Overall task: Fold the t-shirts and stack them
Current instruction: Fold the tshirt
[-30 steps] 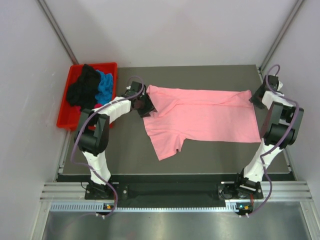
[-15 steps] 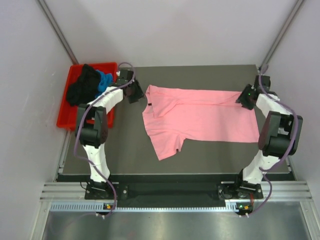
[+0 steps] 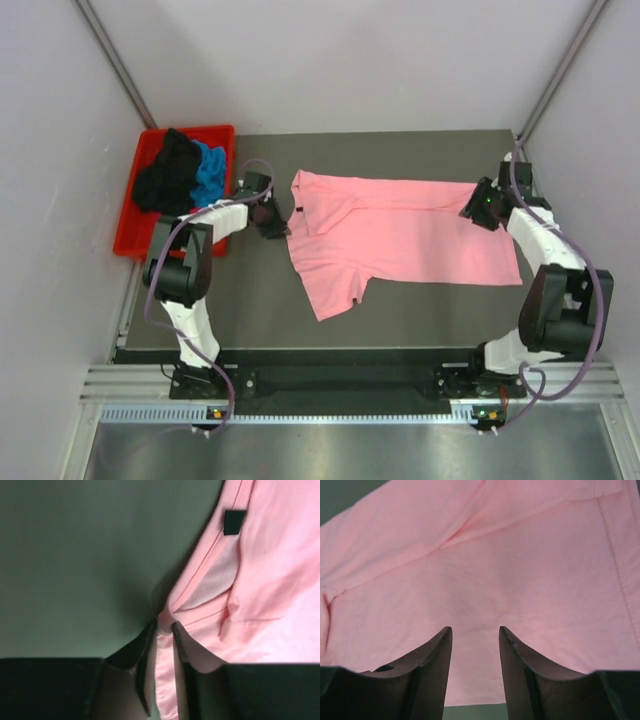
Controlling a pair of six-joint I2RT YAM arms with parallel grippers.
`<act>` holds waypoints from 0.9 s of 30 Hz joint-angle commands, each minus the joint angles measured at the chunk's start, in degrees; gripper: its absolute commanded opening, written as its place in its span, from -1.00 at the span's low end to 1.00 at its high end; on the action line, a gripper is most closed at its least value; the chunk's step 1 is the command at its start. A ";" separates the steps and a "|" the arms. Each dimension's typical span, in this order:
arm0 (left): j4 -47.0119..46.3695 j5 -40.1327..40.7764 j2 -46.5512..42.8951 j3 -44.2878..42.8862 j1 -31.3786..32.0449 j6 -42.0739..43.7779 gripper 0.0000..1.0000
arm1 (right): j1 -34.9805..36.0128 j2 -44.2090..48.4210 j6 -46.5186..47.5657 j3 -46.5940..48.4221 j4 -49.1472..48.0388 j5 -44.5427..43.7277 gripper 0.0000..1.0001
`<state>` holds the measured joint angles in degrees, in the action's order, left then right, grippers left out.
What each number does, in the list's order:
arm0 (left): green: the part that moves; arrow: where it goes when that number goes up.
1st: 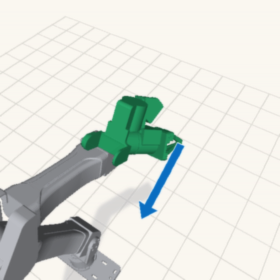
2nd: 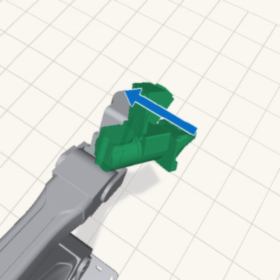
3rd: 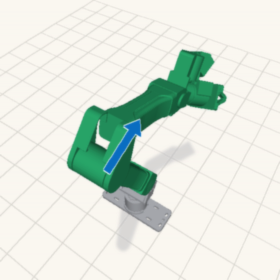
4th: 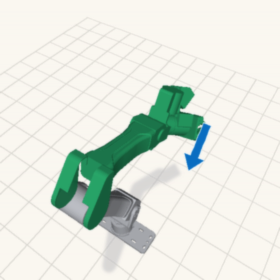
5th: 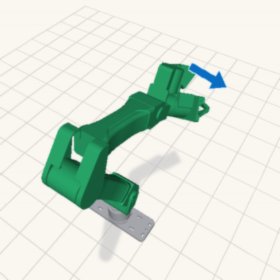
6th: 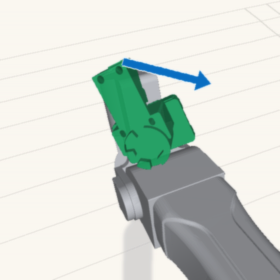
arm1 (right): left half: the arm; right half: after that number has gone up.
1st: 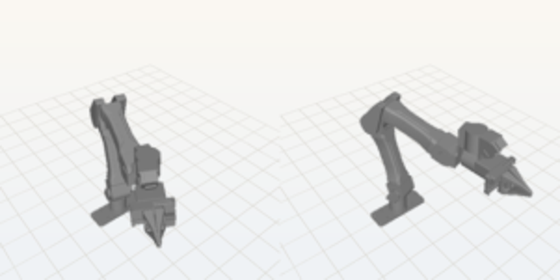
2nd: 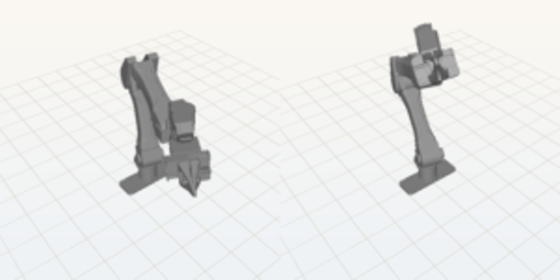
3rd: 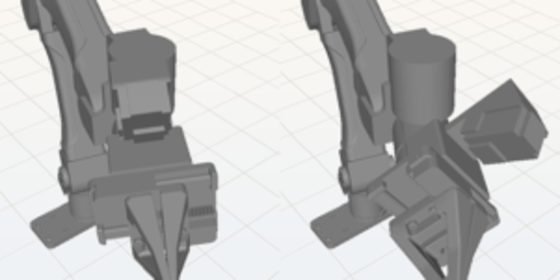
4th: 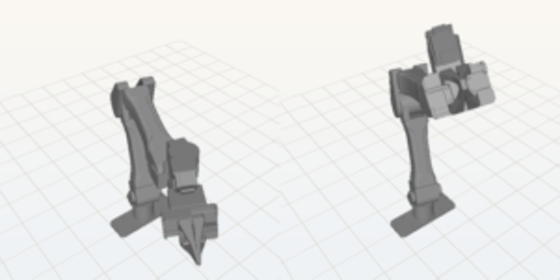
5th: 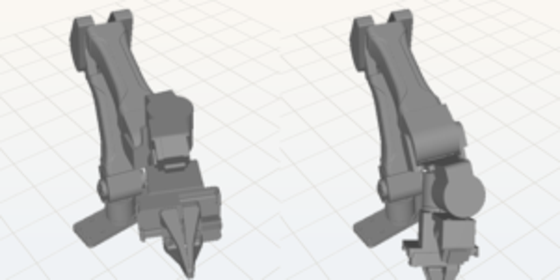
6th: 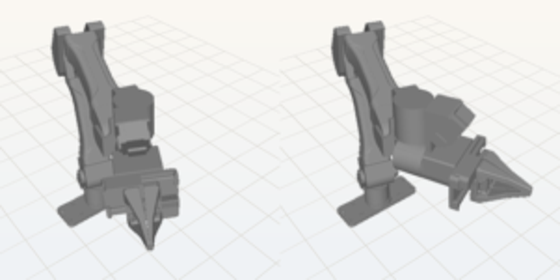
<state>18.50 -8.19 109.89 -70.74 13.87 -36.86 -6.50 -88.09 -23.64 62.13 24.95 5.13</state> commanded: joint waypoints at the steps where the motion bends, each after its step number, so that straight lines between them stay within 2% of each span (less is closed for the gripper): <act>1: -2.33 -1.66 -1.78 5.78 0.46 -1.37 -0.54 | 0.26 5.65 -0.44 -0.87 -0.34 -0.20 -0.14; 2: -1.81 -1.14 -2.22 6.22 0.46 -1.28 -0.78 | 0.70 6.00 -0.79 -1.04 -0.34 -0.46 -0.14; 4: 0.73 0.62 -2.74 5.70 0.46 -0.85 -1.00 | 0.96 6.00 -1.06 -0.78 0.09 -0.55 -0.15; 11: 6.45 9.49 -10.82 8.77 0.37 -1.11 -1.00 | 1.14 7.41 -0.36 -1.22 0.01 -2.84 -0.16; 14: 7.86 9.51 -12.06 9.13 0.37 -1.46 -1.00 | 1.05 5.84 0.69 -0.26 -0.43 -4.77 -0.15; 15: 8.47 9.16 -12.15 8.78 0.37 -1.55 -0.90 | 0.97 5.05 1.05 0.36 -0.52 -5.56 -0.15; 18: 10.41 9.50 -11.98 5.89 0.37 -1.37 -0.29 | -0.35 0.39 2.37 4.22 -1.57 -7.06 -0.12; 22: 11.29 11.96 -9.52 -2.19 0.20 1.43 -0.07 | -2.02 -6.99 6.23 12.55 -4.47 -5.40 -0.06; 27: 7.96 10.05 -0.92 -16.60 -0.33 5.04 -0.09 | -4.39 -17.71 8.87 21.70 -4.82 -2.49 -0.04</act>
<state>30.02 2.22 105.21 -80.71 14.00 -35.16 -9.13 -102.28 -17.61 78.32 22.85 0.86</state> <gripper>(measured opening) 0.461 0.480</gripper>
